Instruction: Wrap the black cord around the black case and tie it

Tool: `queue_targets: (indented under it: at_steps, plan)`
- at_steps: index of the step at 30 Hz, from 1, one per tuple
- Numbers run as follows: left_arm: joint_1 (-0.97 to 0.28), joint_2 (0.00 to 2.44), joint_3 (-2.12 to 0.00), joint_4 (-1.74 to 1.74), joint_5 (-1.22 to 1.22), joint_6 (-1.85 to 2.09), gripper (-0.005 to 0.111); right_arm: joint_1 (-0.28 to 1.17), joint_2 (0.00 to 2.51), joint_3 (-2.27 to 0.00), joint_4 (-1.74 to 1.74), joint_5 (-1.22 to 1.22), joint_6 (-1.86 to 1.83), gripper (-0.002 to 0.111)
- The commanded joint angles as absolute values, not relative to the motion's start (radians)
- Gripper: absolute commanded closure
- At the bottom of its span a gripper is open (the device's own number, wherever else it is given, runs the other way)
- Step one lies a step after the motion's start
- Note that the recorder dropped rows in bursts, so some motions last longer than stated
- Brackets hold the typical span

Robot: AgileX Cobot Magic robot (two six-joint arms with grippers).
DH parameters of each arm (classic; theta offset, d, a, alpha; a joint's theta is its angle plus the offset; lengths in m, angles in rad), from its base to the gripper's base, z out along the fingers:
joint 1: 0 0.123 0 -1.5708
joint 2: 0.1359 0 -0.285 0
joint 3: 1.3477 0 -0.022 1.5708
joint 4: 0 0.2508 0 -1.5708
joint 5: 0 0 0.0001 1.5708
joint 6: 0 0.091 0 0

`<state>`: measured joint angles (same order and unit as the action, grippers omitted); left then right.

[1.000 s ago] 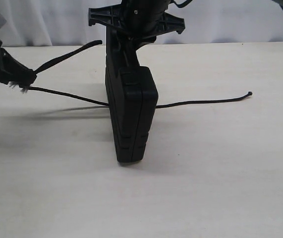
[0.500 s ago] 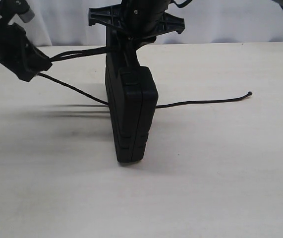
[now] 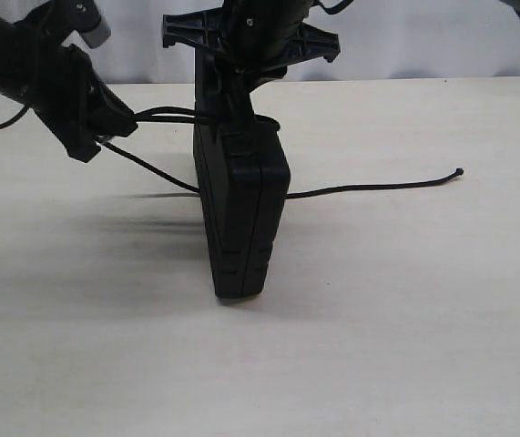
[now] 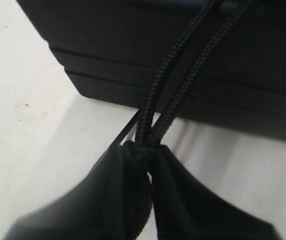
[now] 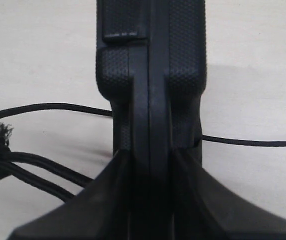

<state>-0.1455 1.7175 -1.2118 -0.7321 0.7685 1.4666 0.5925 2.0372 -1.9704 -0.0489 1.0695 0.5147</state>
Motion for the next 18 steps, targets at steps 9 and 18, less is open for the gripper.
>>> queue_targets:
  at_steps: [9,18]
  plan:
    - [-0.235,1.712,-1.211,-0.882,0.722,1.479,0.107,0.596,2.05,-1.97,-0.042,1.096,0.516,0.104]
    - [-0.245,1.713,-1.211,-0.96,0.762,1.494,0.107,0.596,2.05,-1.97,-0.042,1.096,0.516,0.104]
